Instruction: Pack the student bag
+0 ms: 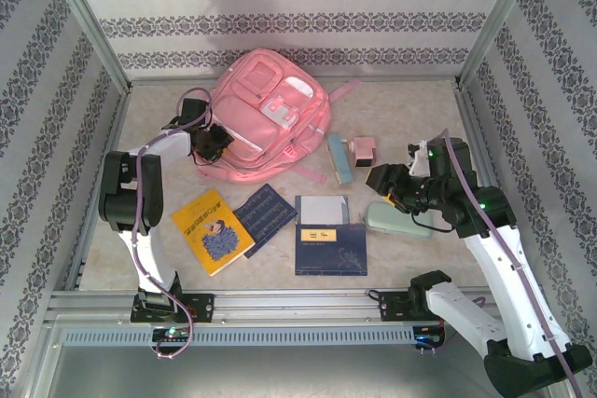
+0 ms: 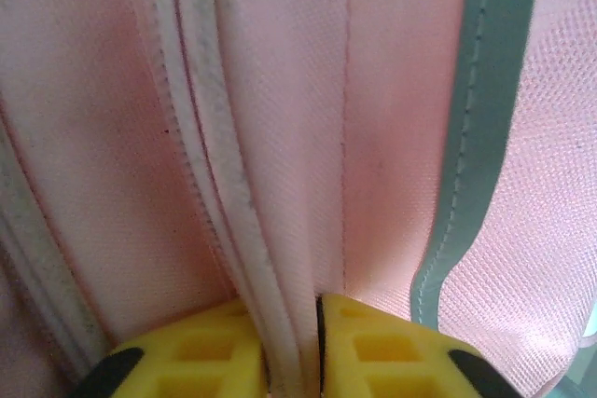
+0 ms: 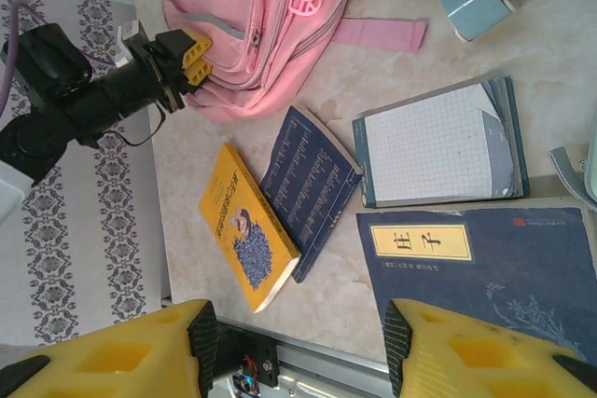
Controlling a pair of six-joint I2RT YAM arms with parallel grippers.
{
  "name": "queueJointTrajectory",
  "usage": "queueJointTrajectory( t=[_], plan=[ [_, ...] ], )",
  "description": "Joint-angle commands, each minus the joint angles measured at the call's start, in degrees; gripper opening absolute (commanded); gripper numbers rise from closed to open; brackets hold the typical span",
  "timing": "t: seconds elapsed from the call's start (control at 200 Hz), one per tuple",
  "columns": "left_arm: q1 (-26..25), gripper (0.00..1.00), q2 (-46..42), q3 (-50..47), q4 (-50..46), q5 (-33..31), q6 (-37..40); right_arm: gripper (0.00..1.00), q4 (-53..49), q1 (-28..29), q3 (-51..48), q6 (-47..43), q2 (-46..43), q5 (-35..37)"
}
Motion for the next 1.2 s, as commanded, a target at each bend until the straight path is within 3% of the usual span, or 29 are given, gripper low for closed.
queueJointTrajectory(
  t=[0.0, 0.13, 0.21, 0.42, 0.505, 0.63, 0.764, 0.864, 0.954, 1.089, 1.194],
  plan=[
    [0.4, 0.12, -2.3, 0.6, 6.2, -2.9, -3.1, 0.51, 0.6, -0.7, -0.3, -1.2, -1.2, 0.3],
    [0.3, 0.0, -5.6, 4.5, 3.8, -4.4, -5.2, 0.59, -2.0, -0.6, 0.6, -2.5, -0.2, 3.2],
    [0.1, 0.0, -7.0, 6.9, 2.8, -4.9, -7.1, 0.59, -3.3, -0.7, 1.5, -2.7, 1.5, 4.7],
    [-1.0, 0.0, -10.6, 10.1, 1.4, -4.4, -10.5, 0.58, 3.5, -0.5, 1.3, -0.5, 7.0, 0.8],
    [-1.1, 0.0, -12.4, 10.5, 0.9, -4.5, -12.7, 0.65, 5.3, 0.8, 2.7, 1.0, 10.1, 2.2],
    [-1.7, 0.0, -15.6, 10.6, -0.2, -6.4, -15.5, 0.66, 7.7, 4.1, 6.5, 1.1, 15.9, 1.7],
    [-4.5, 0.0, -18.5, 10.4, -1.7, -8.6, -19.8, 0.68, 10.7, 6.6, 10.3, 1.7, 22.2, 0.4],
    [-7.9, 0.0, -22.5, 8.3, -4.2, -14.7, -22.9, 0.8, 7.9, 9.1, 15.6, -0.6, 28.1, 2.7],
    [-10.5, 0.0, -26.0, 4.9, -3.8, -19.1, -25.7, 0.81, 4.8, 9.8, 19.8, -2.9, 33.0, 2.7],
    [-13.3, 0.0, -28.4, 2.3, -6.1, -20.4, -29.6, 0.81, 11.0, 10.1, 17.7, 1.6, 35.6, -0.7],
    [-14.4, 0.0, -29.7, -0.2, -6.0, -19.6, -30.5, 0.87, 15.5, 11.2, 16.6, 5.0, 37.3, -1.6]
  ],
)
